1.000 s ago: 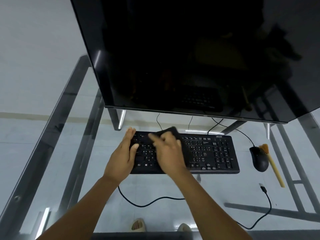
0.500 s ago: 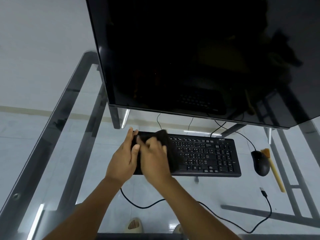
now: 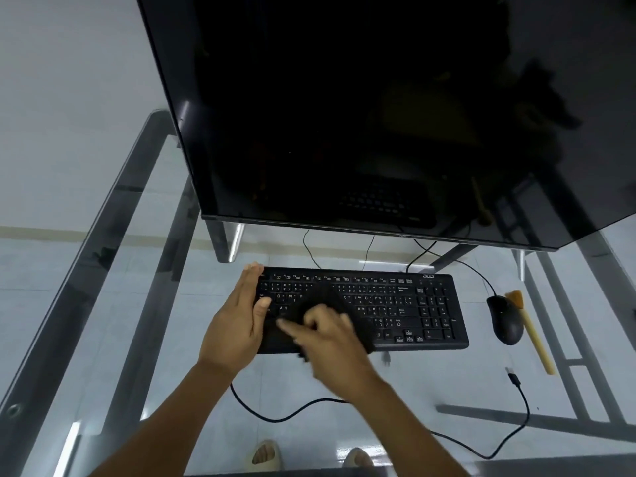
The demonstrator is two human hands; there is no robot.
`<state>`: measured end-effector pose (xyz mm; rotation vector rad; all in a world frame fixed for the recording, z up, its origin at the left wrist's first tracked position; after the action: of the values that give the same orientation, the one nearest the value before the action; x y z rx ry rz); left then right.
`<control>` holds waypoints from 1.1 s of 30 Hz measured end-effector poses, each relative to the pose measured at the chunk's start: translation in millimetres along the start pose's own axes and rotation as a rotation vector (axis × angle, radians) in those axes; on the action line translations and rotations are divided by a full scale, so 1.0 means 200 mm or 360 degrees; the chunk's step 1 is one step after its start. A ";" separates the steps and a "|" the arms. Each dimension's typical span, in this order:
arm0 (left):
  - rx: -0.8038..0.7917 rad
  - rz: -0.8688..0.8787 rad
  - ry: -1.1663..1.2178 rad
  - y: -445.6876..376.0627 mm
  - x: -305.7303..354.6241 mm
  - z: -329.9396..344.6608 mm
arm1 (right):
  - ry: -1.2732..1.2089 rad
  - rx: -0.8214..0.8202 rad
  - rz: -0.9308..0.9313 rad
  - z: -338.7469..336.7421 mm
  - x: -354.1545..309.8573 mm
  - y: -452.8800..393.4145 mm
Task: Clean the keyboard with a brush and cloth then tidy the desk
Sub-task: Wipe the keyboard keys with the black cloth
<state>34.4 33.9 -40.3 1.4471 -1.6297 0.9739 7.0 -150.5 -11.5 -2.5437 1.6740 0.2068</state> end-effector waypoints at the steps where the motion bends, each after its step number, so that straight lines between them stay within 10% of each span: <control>1: -0.0006 0.0001 -0.0020 0.00 0.00 0.00 | 0.0051 0.0098 0.0121 0.00 0.09 0.03; 4: -0.0007 -0.0009 -0.0053 -0.01 0.00 0.00 | -0.0043 0.0271 0.0423 0.00 0.19 0.11; 8: -0.0020 0.0005 -0.0047 -0.01 0.02 0.00 | 0.0030 0.0005 -0.0203 0.00 -0.01 0.14; 16: -0.0034 -0.0069 -0.0040 0.00 0.01 0.00 | -0.0095 0.0403 0.0903 0.00 0.39 0.14; 22: -0.0011 -0.0038 -0.0026 0.00 0.01 0.00 | 0.0077 0.0197 -0.0024 -0.01 -0.07 -0.17; 27: -0.0035 -0.0043 -0.0086 0.00 0.03 0.00 | 0.0049 0.0434 0.0994 -0.04 0.36 -0.19; 33: 0.0089 0.0106 -0.0634 -0.07 0.13 0.05 | 0.0134 0.0288 0.0274 -0.06 0.19 -0.14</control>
<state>44.5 13.1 -19.8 1.7163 -1.9560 0.8071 47.6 -175.2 -5.0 -2.3097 1.8506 -0.0402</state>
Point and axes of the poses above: each hand's wrist, its own y-axis away from the middle knuckle, its own z-axis out of the palm, x = y × z, the point moved 1 cm from there along -y, towards the middle knuckle, and after that the axes turned 14 degrees about y, right-handed, at the moved point
